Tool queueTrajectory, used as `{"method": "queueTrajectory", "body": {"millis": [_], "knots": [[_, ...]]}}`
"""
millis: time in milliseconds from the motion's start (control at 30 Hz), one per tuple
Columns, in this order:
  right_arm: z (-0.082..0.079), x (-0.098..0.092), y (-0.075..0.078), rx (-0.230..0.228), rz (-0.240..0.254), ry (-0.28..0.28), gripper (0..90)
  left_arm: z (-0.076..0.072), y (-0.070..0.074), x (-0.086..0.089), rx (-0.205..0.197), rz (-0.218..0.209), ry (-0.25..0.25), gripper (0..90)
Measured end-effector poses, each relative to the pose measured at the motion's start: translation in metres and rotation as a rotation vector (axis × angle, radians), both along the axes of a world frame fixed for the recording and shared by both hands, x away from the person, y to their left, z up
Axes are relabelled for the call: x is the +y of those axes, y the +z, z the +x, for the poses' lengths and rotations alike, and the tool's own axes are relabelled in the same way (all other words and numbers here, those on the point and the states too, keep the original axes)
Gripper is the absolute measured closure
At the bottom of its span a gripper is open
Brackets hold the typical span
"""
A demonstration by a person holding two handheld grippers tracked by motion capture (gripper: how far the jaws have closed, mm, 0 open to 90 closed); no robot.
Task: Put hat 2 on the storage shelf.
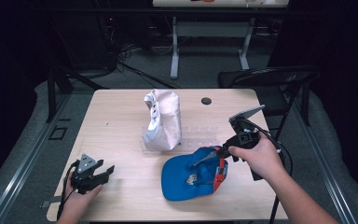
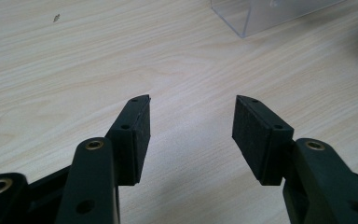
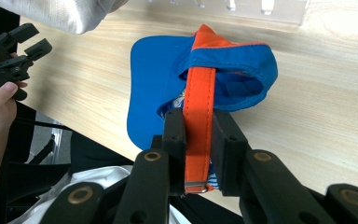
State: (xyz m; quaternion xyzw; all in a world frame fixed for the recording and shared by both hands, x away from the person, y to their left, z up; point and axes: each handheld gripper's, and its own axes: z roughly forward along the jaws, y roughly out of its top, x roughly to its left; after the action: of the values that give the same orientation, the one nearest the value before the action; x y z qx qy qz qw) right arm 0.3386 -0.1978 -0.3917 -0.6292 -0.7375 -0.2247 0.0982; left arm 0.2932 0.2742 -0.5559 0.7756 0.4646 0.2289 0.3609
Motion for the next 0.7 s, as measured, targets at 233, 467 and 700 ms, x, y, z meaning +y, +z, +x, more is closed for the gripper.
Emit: {"method": "queueTrajectory", "body": {"millis": [233, 467, 700], "knots": [[0.004, -0.002, 0.009, 0.013, -0.038, 0.009, 77.2, 0.000, 0.000, 0.000, 0.000, 0.001, 0.000, 47.1], [0.004, 0.000, 0.019, 0.005, -0.087, -0.021, 77.2, 0.000, 0.000, 0.001, 0.002, 0.000, 0.002, 47.1], [0.006, -0.001, 0.033, 0.010, -0.121, -0.011, 77.3, 0.000, -0.001, 0.000, 0.003, -0.007, 0.005, 47.1]]}}
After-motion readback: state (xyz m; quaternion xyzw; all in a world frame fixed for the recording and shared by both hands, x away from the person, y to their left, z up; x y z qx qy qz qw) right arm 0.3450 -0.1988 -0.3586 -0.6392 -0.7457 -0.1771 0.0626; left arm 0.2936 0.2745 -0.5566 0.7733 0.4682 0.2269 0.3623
